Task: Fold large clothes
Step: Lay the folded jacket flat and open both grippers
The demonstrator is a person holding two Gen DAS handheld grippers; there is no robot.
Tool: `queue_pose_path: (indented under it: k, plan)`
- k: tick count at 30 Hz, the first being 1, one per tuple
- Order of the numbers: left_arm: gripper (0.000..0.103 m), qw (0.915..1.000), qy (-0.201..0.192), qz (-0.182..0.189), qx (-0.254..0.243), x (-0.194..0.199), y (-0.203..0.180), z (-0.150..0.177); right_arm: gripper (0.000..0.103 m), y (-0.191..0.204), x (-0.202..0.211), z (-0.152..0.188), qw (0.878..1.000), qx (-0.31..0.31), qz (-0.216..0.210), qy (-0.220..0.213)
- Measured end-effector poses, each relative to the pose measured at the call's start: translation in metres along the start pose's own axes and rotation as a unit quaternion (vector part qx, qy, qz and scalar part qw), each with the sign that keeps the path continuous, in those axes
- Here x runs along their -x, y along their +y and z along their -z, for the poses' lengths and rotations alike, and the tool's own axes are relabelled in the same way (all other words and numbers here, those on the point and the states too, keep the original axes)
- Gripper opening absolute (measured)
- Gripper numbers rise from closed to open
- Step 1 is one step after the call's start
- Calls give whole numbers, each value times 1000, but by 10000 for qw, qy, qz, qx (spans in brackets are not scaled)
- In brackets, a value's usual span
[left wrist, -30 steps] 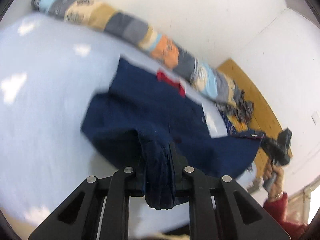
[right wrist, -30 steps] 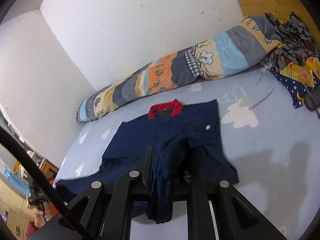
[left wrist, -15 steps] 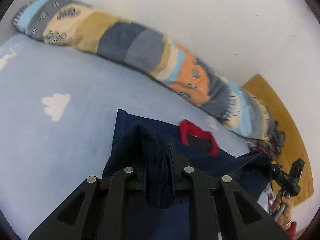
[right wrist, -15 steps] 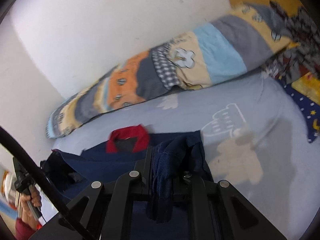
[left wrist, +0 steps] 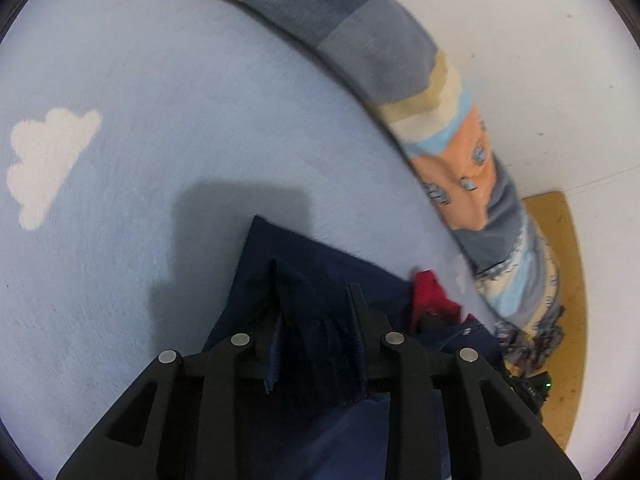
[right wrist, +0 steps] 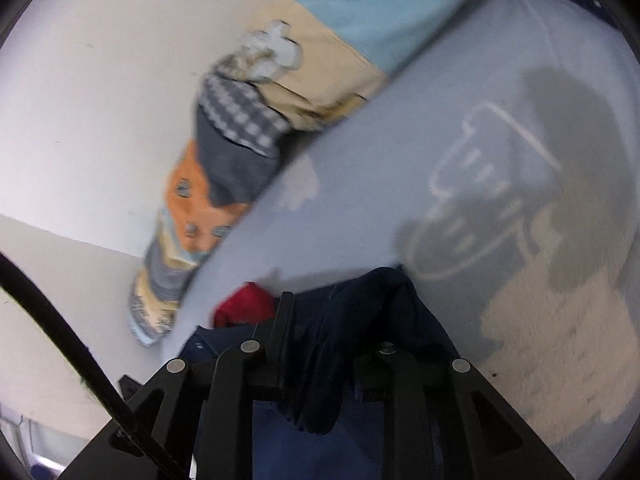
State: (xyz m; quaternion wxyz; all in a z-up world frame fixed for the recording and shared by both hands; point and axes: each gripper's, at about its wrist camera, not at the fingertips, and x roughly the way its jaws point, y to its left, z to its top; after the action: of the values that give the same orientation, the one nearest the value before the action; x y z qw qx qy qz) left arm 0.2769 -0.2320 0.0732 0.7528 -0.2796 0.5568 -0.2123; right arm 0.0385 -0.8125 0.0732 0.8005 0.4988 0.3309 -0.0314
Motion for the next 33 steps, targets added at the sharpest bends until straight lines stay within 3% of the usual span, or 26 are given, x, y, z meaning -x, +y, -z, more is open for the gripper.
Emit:
queue_pose_path:
  k: [1, 2, 3, 4, 7, 10, 12, 14, 16, 17, 19, 21, 22, 23, 25, 30, 33]
  plan:
    - [43, 9999, 44, 112, -3, 2, 0, -1, 41, 2, 6, 0, 9999, -45, -112, -36]
    - [52, 9996, 78, 257, 7, 3, 0, -2, 59, 1, 12, -1, 9995, -181, -226, -119]
    - [71, 9994, 48, 333, 34, 4, -1, -3, 65, -2, 18, -3, 9985, -360, -354, -225]
    - [76, 9995, -85, 294, 57, 10, -2, -4, 73, -7, 25, -4, 9965, -587, -490, -337]
    - [77, 9981, -334, 496, 132, 28, 0, -7, 73, -12, 46, -9, 9925, -768, -639, -707]
    - [77, 9957, -794, 406, -250, 54, -10, -3, 73, 23, 58, -3, 9958, 350, -22, -843]
    - [77, 9898, -1128, 347, -793, 68, -25, 10, 68, 56, 53, 14, 9850, 1445, 492, -801]
    - [77, 9818, -1132, 92, -1523, 65, -48, 29, 51, 88, 34, 40, 9575, 2524, 1199, -722]
    - [77, 9693, -1060, -362, -2191, 44, -67, 50, 34, 94, 8, 52, 9518, 2794, 1209, -367]
    - [77, 9664, -986, -542, -2313, 33, -70, 55, 33, 90, 1, 56, 9507, 2808, 1288, -264]
    - [77, 9649, -785, -853, -2358, 6, -65, 59, 32, 83, -24, 56, 9425, 2922, 1610, -206]
    - [76, 9614, -676, -1560, -2163, -21, -43, 52, 32, 67, -46, 53, 9364, 2882, 1999, -108]
    - [68, 9599, -646, -1786, -2060, -29, -33, 48, 28, 55, -56, 49, 9363, 2751, 2184, 21]
    - [63, 9635, -523, -1822, -1891, -37, -20, 44, 15, 42, -63, 45, 9403, 2570, 2228, 146]
    - [62, 9683, -542, -1722, -1727, -35, -15, 42, 11, 27, -63, 39, 9531, 2222, 2046, 178]
    - [66, 9644, -943, -1378, -2049, -5, -49, 49, 17, 53, -31, 37, 9592, 2204, 1768, -87]
    - [69, 9676, -844, -1051, -2134, -7, -70, 58, 19, 69, -14, 46, 9619, 2241, 1559, -142]
